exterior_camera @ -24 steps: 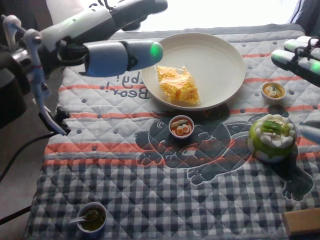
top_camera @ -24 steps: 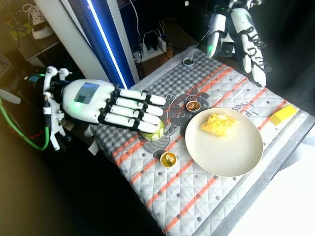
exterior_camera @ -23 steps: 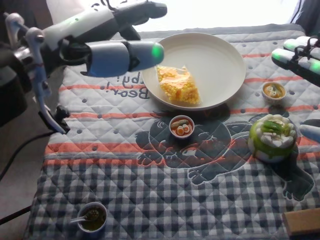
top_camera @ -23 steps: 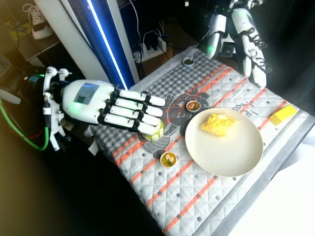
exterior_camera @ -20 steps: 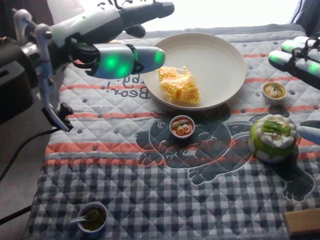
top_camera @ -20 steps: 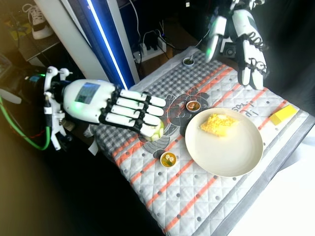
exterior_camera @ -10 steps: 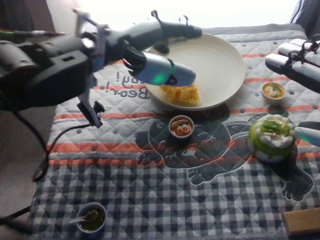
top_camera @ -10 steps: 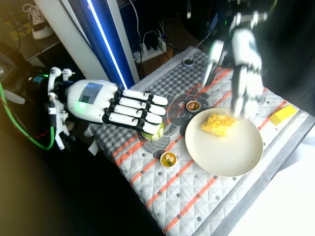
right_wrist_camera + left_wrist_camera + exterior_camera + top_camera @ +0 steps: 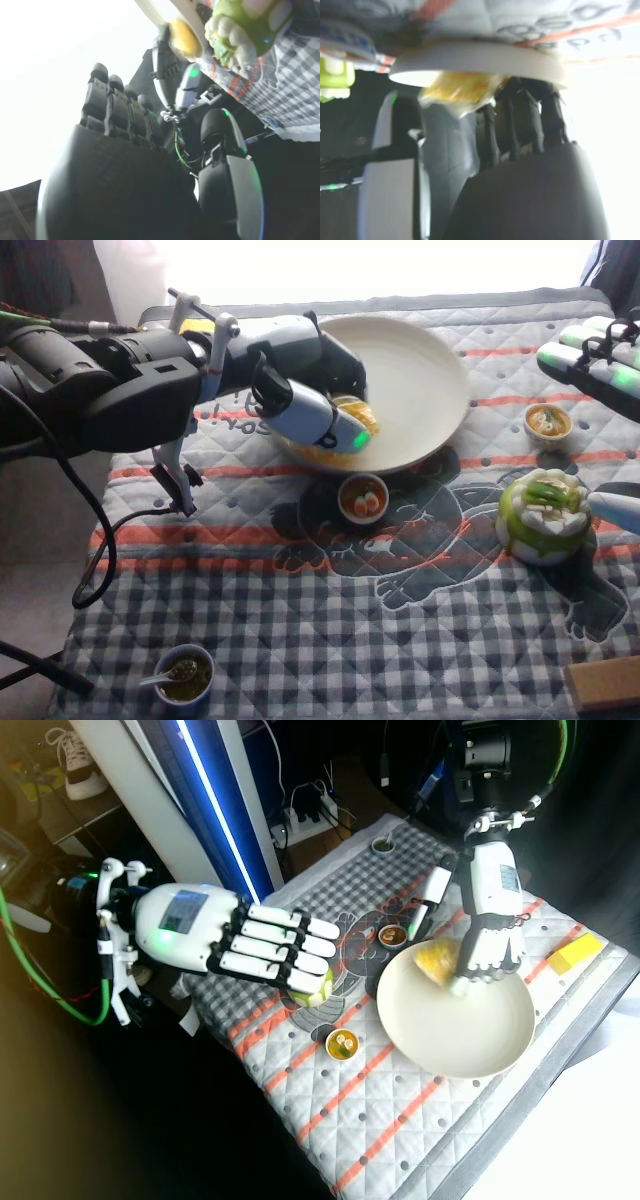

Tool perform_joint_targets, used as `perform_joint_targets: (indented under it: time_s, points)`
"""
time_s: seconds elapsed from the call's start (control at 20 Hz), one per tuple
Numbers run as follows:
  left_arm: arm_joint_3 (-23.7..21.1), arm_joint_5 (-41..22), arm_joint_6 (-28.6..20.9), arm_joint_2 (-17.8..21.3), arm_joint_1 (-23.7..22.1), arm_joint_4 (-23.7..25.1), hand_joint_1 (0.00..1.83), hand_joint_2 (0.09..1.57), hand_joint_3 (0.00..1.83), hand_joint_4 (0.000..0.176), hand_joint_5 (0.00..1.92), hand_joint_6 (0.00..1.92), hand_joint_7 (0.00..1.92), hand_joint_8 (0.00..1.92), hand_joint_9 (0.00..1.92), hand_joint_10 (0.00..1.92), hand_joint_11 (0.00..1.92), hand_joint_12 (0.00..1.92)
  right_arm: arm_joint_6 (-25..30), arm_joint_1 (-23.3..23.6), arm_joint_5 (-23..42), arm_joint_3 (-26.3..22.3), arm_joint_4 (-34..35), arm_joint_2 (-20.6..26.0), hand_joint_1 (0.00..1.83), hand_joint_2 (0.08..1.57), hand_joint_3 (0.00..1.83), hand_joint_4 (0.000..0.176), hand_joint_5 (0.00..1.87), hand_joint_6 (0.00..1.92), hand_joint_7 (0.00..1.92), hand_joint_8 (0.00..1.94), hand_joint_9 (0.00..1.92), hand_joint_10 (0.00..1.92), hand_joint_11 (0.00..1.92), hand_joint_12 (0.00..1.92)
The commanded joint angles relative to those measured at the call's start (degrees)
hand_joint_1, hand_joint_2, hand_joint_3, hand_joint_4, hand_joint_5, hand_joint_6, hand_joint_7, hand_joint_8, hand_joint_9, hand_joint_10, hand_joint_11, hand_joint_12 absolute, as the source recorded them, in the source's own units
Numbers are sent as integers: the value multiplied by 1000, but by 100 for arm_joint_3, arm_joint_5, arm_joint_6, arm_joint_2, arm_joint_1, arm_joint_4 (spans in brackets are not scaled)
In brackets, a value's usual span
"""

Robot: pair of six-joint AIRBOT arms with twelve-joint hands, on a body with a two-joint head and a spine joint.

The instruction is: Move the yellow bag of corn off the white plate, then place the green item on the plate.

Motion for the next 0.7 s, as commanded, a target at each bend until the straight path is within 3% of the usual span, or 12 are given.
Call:
perform_joint_targets:
  time_s: [0.0, 0.05, 0.1, 0.2, 0.25, 0.3, 0.35, 0.4, 0.45, 0.5, 0.55, 0.65]
  points:
    - [7, -584, -23, -10, -40, -61, 1066, 1293, 0, 0, 666, 1463, 378, 1295, 361, 1458, 472, 1900, -5, 76, 717, 16, 25, 5, 371, 1342, 2, 0, 0, 0, 0, 0, 0, 0, 0, 433]
    - [11, -626, -23, 0, -40, -114, 1113, 1300, 1, 0, 715, 1460, 512, 1508, 389, 1457, 421, 1903, -5, 74, 718, 17, 29, 5, 366, 1346, 1, 0, 0, 0, 0, 0, 3, 1, 0, 465]
    - [-13, -718, -23, 35, -43, -186, 1119, 1305, 1, 0, 711, 1477, 539, 1558, 388, 1460, 379, 1916, -5, 70, 719, 17, 32, 5, 366, 1351, 3, 0, 0, 0, 0, 0, 1, 0, 0, 473]
    - [-249, -1075, -111, 286, -54, -249, 1099, 1347, 4, 0, 664, 1574, 467, 1642, 306, 1528, 316, 1921, -4, 67, 719, 18, 35, 5, 340, 1371, 4, 0, 0, 0, 0, 0, 0, 0, 0, 156]
    - [-492, -1400, -235, 562, -53, -249, 1098, 1344, 0, 0, 666, 1547, 478, 1654, 327, 1551, 344, 1921, -2, 67, 720, 17, 35, 5, 334, 1379, 4, 0, 0, 0, 0, 0, 0, 0, 0, 30]
    - [-804, -1826, -433, 897, -9, -226, 1094, 1280, 0, 0, 689, 1419, 339, 1399, 346, 1599, 362, 1917, 8, 67, 721, 14, 35, 6, 383, 1384, 2, 0, 0, 0, 0, 0, 0, 0, 24, 17]
    - [-1012, -2115, -663, 1145, 54, -108, 1094, 1280, 0, 0, 689, 1419, 339, 1399, 346, 1599, 362, 1917, 19, 67, 721, 13, 35, 7, 383, 1384, 2, 0, 0, 0, 0, 0, 0, 0, 24, 17]
    - [-1252, -2580, -1053, 1450, 186, 48, 1251, 1312, 5, 0, 644, 1506, 422, 1601, 562, 1692, 507, 1901, 33, 63, 721, 12, 35, 7, 368, 1387, 3, 0, 0, 0, 0, 0, 0, 0, 21, 20]
    - [-1485, -3042, -1467, 1742, 375, 147, 1276, 1333, 6, 0, 621, 1538, 421, 1685, 575, 1748, 504, 1917, 52, 51, 721, 12, 36, 7, 374, 1388, 2, 0, 0, 0, 0, 0, 0, 0, 3, 3]
    - [-1738, -3513, -1761, 2030, 659, 175, 1112, 1309, 3, 0, 623, 1544, 256, 1757, 366, 1886, 446, 1920, 69, 44, 721, 11, 36, 7, 405, 1384, 0, 0, 0, 0, 0, 0, 0, 0, 0, 0]
    - [-1980, -3891, -1888, 2264, 912, 175, 1063, 1366, 15, 0, 574, 1666, 426, 1765, 358, 1914, 447, 1921, 85, 40, 721, 8, 36, 7, 411, 1384, 0, 0, 0, 0, 0, 0, 0, 0, 0, 0]
    - [-2492, -4436, -1951, 2671, 1522, 161, 1050, 1379, 16, 18, 552, 1718, 487, 1747, 379, 1921, 463, 1921, 129, 40, 720, 6, 34, 8, 466, 1381, 0, 14, 0, 0, 0, 0, 0, 0, 44, 27]
